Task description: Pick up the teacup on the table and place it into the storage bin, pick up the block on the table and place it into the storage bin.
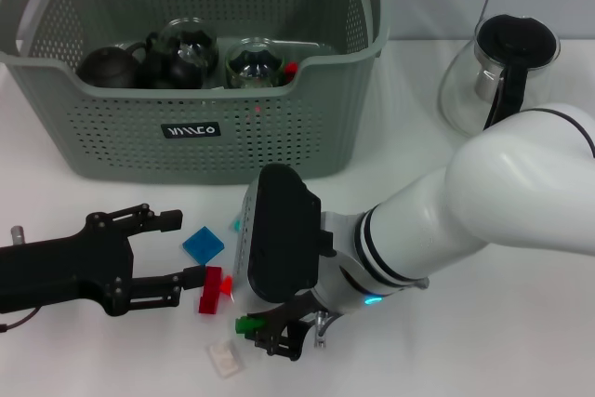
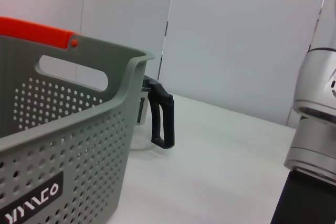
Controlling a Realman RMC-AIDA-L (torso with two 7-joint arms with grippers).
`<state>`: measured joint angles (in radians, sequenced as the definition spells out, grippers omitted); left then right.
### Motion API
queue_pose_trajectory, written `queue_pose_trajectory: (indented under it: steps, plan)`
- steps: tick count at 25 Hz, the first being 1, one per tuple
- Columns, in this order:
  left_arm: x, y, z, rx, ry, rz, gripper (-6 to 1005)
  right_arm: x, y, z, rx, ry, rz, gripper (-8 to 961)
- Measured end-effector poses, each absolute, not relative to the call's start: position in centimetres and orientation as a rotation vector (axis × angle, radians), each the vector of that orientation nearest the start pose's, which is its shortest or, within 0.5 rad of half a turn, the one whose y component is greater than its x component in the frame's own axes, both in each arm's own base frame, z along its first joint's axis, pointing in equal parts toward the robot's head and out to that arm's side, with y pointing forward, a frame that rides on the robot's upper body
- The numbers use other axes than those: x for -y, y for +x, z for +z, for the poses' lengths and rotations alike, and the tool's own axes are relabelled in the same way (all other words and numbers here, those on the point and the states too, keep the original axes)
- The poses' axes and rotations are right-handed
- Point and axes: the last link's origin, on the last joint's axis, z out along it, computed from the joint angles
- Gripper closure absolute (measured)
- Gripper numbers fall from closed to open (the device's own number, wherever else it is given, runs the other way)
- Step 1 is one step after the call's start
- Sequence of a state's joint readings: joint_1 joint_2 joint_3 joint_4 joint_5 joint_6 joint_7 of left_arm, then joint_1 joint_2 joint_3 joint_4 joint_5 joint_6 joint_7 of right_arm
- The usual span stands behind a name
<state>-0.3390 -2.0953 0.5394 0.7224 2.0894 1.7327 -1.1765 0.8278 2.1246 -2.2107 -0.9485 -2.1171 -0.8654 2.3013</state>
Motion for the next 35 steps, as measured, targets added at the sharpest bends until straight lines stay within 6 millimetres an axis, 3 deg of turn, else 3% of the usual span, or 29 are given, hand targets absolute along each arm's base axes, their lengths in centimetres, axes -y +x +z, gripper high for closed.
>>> queue_pose_trajectory:
  steps: [5,9,12,16,20,24,27,31,35]
  plan:
    - [-26.1,-31.2,1.7,0.549,-2.691,-0.707,166,-29.6,11.7,-18.2,-0.002,-3.062,-0.415,775]
    - [-26.0,-31.2,1.8,0.55,-2.689,-0.71,166,-29.9,11.1,-17.1,-0.023,-3.065,-0.38,764]
    - [-26.0,-31.3,1.9,0.551,-2.687,-0.707,166,-30.8,10.9,-15.1,-0.093,-3.062,-0.371,756]
    - [-25.9,-31.5,2.1,0.558,-2.673,-0.706,166,-32.6,10.8,-10.6,-0.208,-3.012,-0.346,746]
    - [-25.9,-31.8,2.5,0.566,-2.655,-0.705,166,-34.2,9.6,-4.3,-0.379,-2.977,-0.228,735]
    - [-25.8,-31.8,2.5,0.566,-2.654,-0.708,167,-34.4,4.8,2.0,-0.471,-2.991,0.087,724]
    - [-26.0,-31.7,2.5,0.561,-2.656,-0.71,167,-34.9,0.7,5.4,-0.456,-2.953,0.279,716]
    - [-26.2,-31.5,2.3,0.554,-2.662,-0.714,167,-37.9,-2.6,6.4,-0.441,-2.826,0.37,705]
    - [-26.3,-31.4,2.2,0.553,-2.658,-0.719,167,-42.0,-3.1,3.3,-0.442,-2.706,0.329,695]
